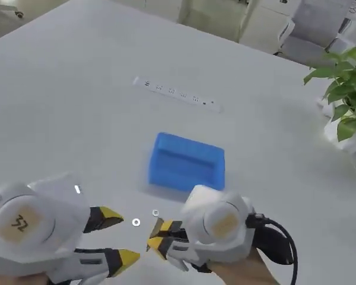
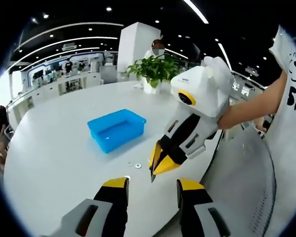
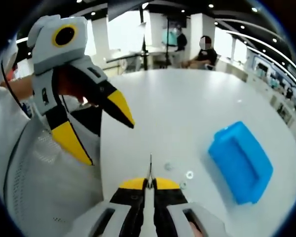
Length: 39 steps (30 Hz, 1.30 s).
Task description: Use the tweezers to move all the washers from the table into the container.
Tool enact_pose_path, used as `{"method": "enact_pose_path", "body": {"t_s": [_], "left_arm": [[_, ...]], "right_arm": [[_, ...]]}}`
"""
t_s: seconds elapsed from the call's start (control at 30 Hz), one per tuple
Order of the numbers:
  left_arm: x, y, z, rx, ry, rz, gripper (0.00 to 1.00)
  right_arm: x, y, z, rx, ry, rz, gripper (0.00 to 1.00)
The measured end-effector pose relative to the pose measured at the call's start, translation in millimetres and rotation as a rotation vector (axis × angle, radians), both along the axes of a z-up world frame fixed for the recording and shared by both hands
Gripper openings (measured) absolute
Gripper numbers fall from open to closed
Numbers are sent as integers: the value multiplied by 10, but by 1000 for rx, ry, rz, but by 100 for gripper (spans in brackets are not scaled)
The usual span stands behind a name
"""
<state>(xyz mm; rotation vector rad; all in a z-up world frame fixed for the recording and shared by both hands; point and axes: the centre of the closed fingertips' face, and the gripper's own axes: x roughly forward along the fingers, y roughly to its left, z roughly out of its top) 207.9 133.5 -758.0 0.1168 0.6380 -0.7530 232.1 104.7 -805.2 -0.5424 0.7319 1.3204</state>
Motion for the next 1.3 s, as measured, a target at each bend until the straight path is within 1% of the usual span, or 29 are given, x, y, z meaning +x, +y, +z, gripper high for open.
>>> {"method": "enact_pose_path", "body": {"t_s": [0.07,0.1,0.13,0.17,0.2,0.23,0.27,0.3,0.37,0.43,0.57,0.7,0.73,0.87,1.03,1.17,1.3], "left_arm": [[-12,76,25,-15,3,48,42],[-11,106,39,-20,-2,68,43],[2,157,52,-20,-10,102,46],[-7,172,53,-21,-5,112,49],[-13,194,46,-23,9,129,54],[-7,227,39,-19,16,156,58],[15,271,46,-11,6,190,63],[20,293,47,-12,10,212,69],[23,311,58,-22,16,238,75],[30,331,58,-18,13,256,80],[20,346,20,5,22,265,82],[4,350,-3,9,35,270,84],[-2,350,-22,11,44,270,84],[4,373,-52,26,51,273,84],[12,373,-53,18,51,278,83],[-5,390,-74,24,60,282,83],[-13,416,-90,27,67,284,82]], "right_arm": [[57,22,30,11,-7,-7,1],[78,36,40,16,-7,-10,1],[105,58,56,26,-4,-12,2],[123,72,58,28,-5,-14,2],[156,90,62,29,-14,-12,2],[172,102,69,32,-21,-8,2],[199,122,80,37,-27,-5,2],[210,137,86,41,-27,-1,2],[229,162,88,44,-28,5,2],[241,190,88,46,-37,19,2],[257,246,58,46,-42,46,2],[311,256,23,34,-60,56,3],[315,260,22,36,-56,58,3],[330,268,23,43,-47,55,3],[309,289,-28,35,-33,67,3],[305,313,-33,32,-39,74,3],[340,329,-50,24,-54,78,3]]}}
